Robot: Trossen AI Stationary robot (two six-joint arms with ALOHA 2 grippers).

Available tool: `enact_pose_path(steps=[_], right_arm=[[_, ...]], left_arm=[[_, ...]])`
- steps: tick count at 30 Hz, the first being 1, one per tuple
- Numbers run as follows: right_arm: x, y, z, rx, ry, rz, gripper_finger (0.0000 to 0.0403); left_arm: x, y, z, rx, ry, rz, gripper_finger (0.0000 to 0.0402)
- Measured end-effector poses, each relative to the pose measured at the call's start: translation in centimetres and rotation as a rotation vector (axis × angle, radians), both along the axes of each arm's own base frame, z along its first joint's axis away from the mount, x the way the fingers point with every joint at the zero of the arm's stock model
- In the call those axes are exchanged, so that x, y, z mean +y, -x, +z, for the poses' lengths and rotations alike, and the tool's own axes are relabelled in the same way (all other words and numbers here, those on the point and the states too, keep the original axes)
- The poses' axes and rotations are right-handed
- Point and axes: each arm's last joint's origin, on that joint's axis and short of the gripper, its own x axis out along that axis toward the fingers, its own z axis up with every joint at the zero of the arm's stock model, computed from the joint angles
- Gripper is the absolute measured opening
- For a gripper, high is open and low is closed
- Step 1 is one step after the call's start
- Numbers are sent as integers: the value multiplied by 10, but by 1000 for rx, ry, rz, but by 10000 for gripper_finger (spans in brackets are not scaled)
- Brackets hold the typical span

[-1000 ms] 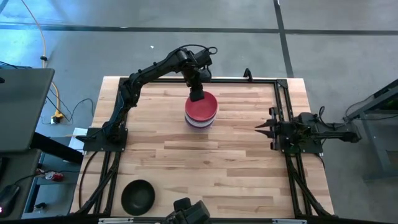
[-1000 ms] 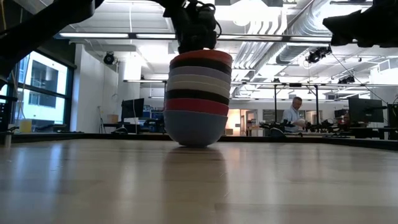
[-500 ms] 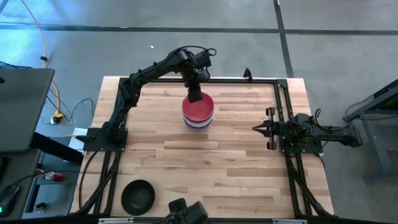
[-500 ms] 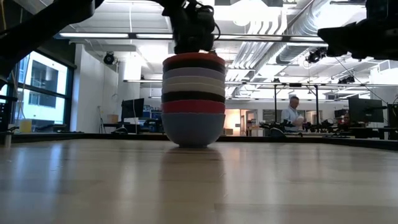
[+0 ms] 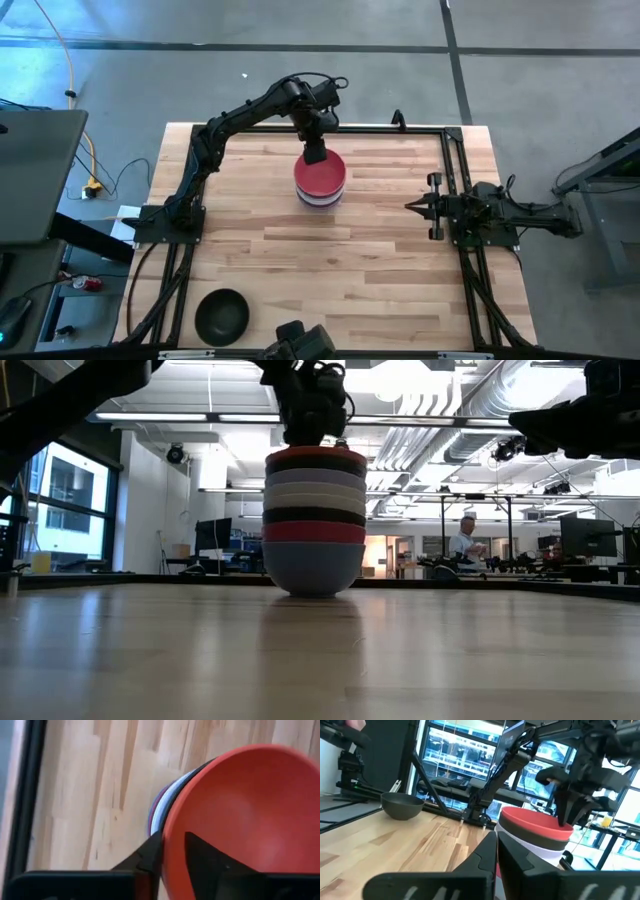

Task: Nest bowls inside each other
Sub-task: Stack the orange bowl on top of the top black bowl, then stack the black bowl on top of the orange bowl

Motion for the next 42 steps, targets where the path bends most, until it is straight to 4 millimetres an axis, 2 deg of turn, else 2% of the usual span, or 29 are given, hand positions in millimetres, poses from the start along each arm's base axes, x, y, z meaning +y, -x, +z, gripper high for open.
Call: enact_pose_path(steps=[9, 16, 19, 24, 29, 35, 42], right_arm=[[0, 0, -2, 20, -22, -1, 5], [0, 0, -2, 30, -100, 5, 5], [0, -1, -4, 45, -148, 11, 5], [0, -1, -8, 94, -206, 12, 21], [0, -1, -9, 105, -248, 15, 52], [0, -1, -9, 106, -256, 16, 68], [0, -1, -8, 90, -275, 22, 69]], left_arm=[[-8, 6, 30, -120, -90, -37, 186], [-26, 22, 65, -202, -151, -59, 224], [-42, 32, 80, -195, -155, -76, 225], [-81, 54, 102, -112, -196, -74, 223], [-134, 78, 123, -162, -193, -161, 220], [-191, 98, 112, -92, -182, -178, 210], [-253, 117, 65, 83, -171, -192, 199]])
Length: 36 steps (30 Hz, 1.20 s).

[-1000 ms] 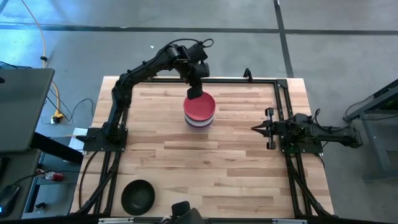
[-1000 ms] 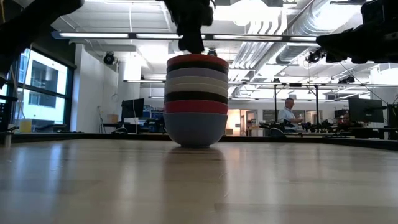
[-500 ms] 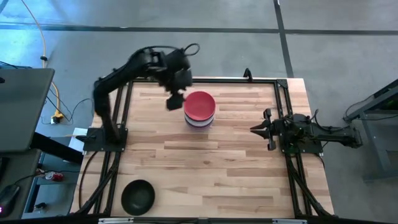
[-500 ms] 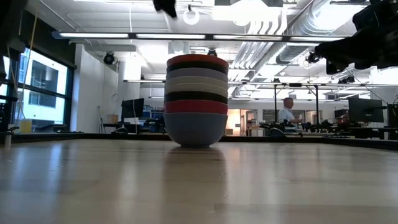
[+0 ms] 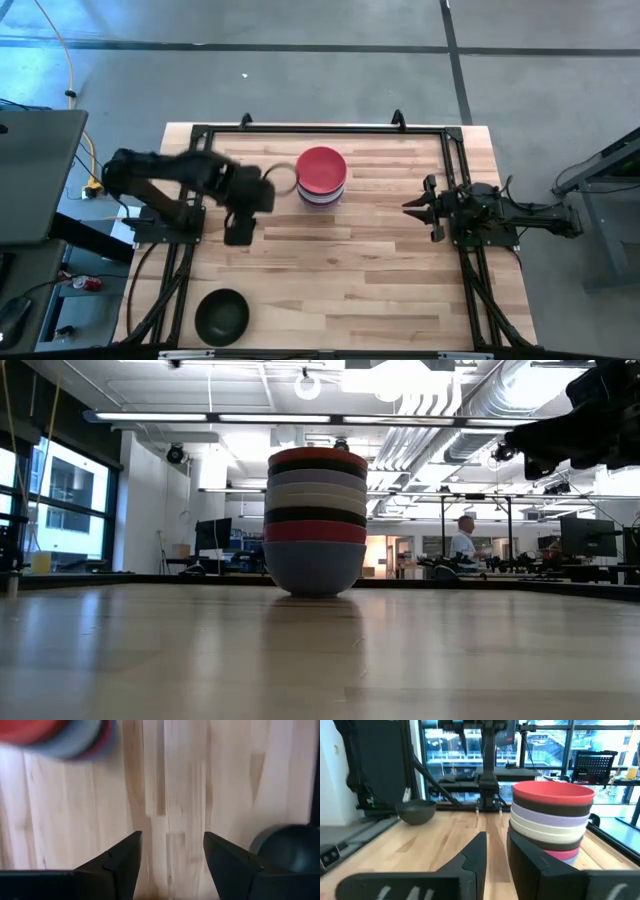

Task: Nest bowls inside each other
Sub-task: Stack the black bowl on top of the orange bowl

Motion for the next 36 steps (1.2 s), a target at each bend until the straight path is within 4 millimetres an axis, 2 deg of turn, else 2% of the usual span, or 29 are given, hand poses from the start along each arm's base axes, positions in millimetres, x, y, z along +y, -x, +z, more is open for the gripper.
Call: enact_pose_path(steps=[6, 13, 20, 27, 36], right_arm=[[2, 1, 5, -35, -77, 67, 69], [2, 1, 6, -29, -163, 80, 73], [3, 1, 6, -23, -219, 111, 120], [3, 1, 7, -27, -243, 118, 159], [3, 1, 9, -42, -251, 123, 161]], left_arm=[[-39, 15, -47, 70, -3, 4, 195], [-65, 32, -91, 60, 23, 24, 195], [-88, 46, -128, 89, 79, 51, 195], [-109, 52, -145, 46, 161, 59, 195], [-126, 60, -148, 22, 212, 82, 195]])
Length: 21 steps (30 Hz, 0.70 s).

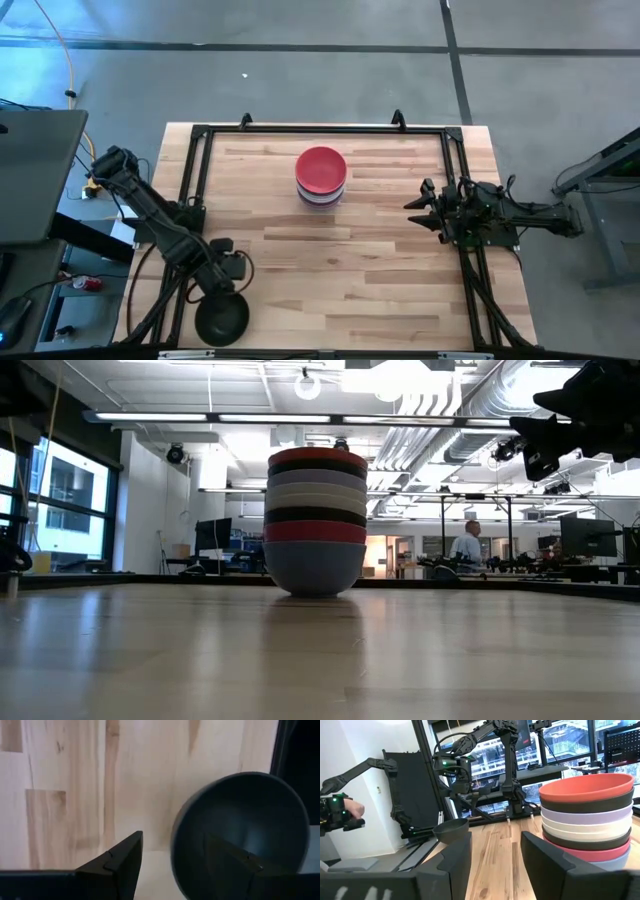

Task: Nest bowls inside each other
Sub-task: Stack the black bowl on top of the orange bowl

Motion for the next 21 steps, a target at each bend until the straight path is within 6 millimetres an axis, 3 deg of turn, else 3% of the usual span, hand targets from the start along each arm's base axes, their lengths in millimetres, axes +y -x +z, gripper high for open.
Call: enact_pose_path(steps=[5, 21], right_arm=[[0, 0, 1, -5, 0, 0, 161], [0, 0, 2, -17, 6, 10, 161]], left_arm=[[-6, 1, -1, -19, 5, 2, 195], [-16, -13, -31, 104, -26, -40, 193]])
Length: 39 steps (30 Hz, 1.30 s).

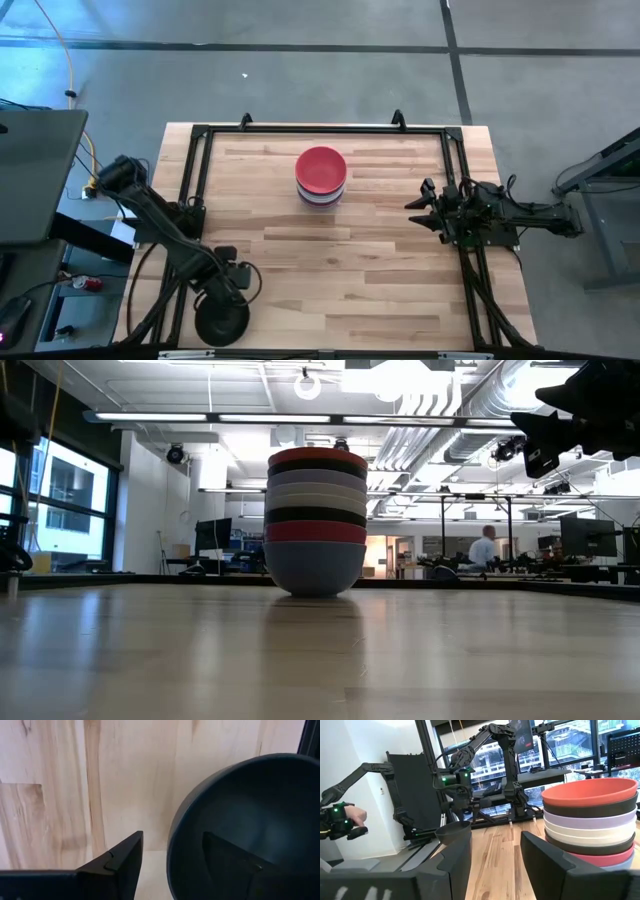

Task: Nest bowls inside each other
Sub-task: Stack the black bowl on top of the orange bowl

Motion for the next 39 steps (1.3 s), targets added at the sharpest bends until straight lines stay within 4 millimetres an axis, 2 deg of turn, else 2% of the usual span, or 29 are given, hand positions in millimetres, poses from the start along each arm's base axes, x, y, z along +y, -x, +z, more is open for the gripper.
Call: enact_pose_path(steps=[18, 23, 25, 34, 39], right_arm=[[0, 0, -3, 30, 3, 2, 161], [0, 0, -3, 32, 6, 1, 161], [0, 0, -3, 33, 6, 1, 161], [0, -1, -5, 53, 2, 2, 161], [0, -1, -8, 81, 2, 1, 161]], left_arm=[[9, -16, -17, 68, -15, -63, 82], [15, -20, -19, 84, -8, -80, 20], [21, -24, -19, 87, -1, -69, 7], [65, -45, -16, 88, 49, -53, 4], [97, -55, 6, 44, 90, -71, 2]])
